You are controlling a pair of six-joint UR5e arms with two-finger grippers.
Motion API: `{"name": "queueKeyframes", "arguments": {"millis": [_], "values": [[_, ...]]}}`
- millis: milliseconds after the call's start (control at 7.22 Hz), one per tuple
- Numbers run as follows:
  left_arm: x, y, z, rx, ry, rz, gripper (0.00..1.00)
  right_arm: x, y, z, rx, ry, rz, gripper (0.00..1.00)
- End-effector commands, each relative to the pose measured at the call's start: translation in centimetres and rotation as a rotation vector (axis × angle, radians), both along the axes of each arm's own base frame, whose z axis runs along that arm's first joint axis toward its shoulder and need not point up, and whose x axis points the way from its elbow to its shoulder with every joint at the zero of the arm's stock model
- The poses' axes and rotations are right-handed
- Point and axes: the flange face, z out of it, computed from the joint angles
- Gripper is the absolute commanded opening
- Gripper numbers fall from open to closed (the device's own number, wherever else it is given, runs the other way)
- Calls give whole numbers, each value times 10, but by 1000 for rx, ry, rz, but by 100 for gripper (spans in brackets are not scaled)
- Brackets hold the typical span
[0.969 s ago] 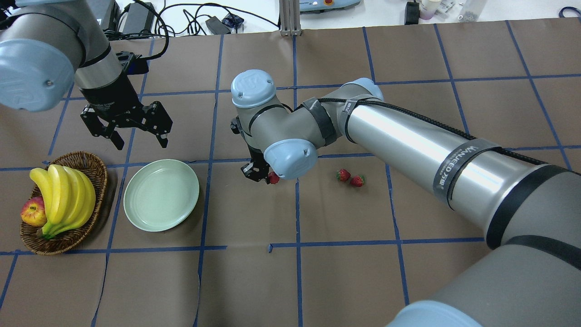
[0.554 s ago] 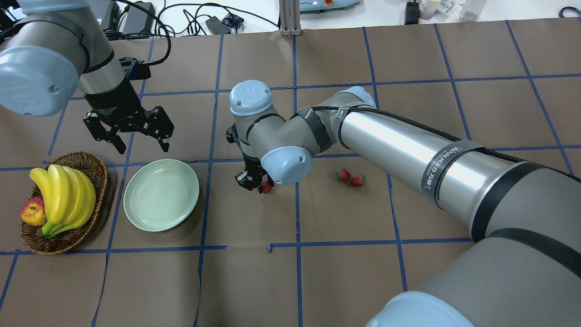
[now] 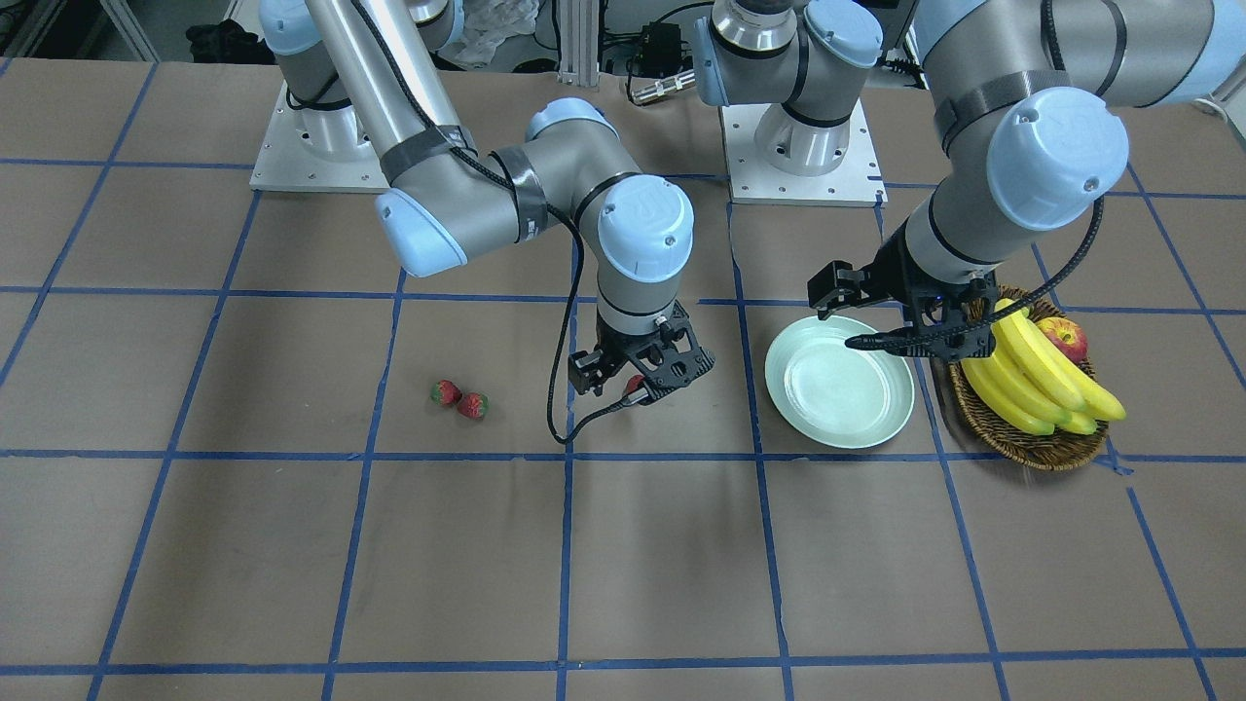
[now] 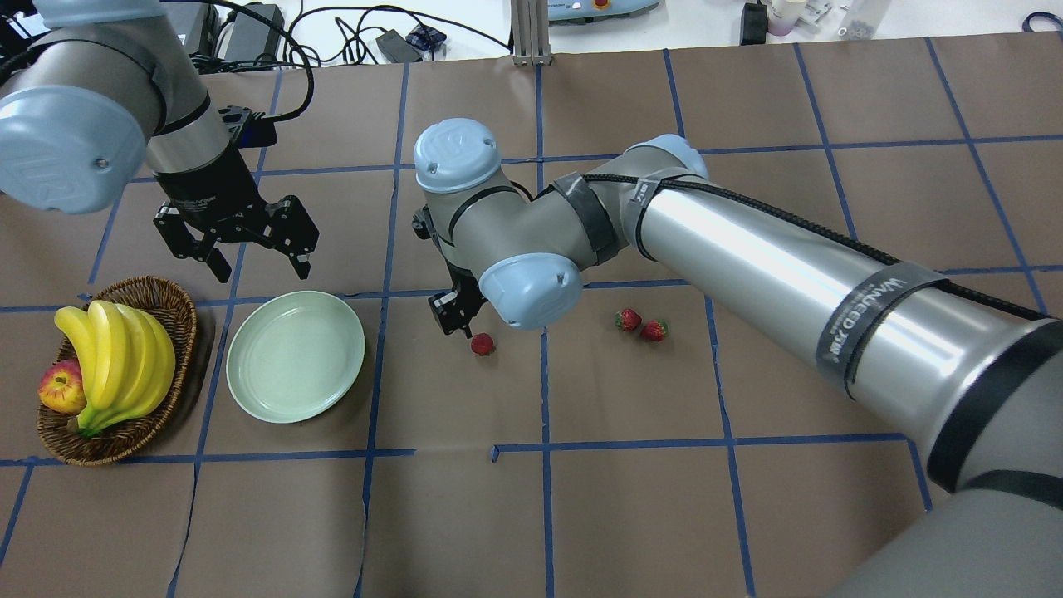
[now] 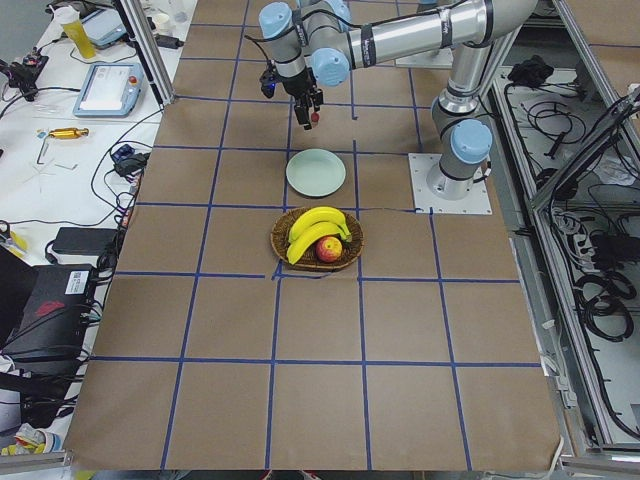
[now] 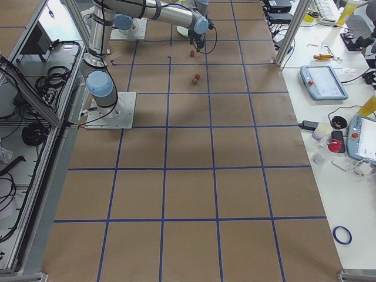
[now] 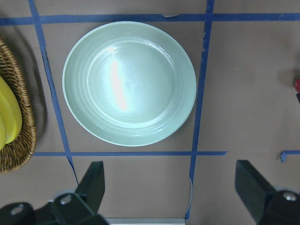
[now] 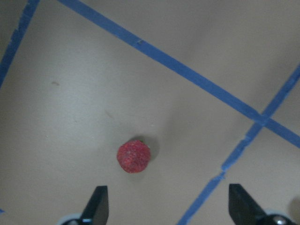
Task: Collect all strawberries into plate
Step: 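Move the right gripper back over the two remaining strawberries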
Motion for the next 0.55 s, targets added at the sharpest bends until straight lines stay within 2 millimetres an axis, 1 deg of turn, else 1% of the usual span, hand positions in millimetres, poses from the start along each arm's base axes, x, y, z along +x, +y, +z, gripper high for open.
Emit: {"name": "queueKeyframes", "arguments": {"millis": [0, 138, 277, 415], "values": [[1, -4, 2, -30, -6, 0, 100, -52, -22, 24, -23, 113, -58, 100], [-1, -4, 3, -34, 0, 1, 100, -91, -43, 28, -13, 104, -123, 100], [-1, -4, 3, -37, 0, -2, 100, -126, -55, 19, 32, 116, -160, 100], [-7, -3, 4, -38, 1, -11, 100, -145, -59, 10, 63, 119, -44, 100]]}}
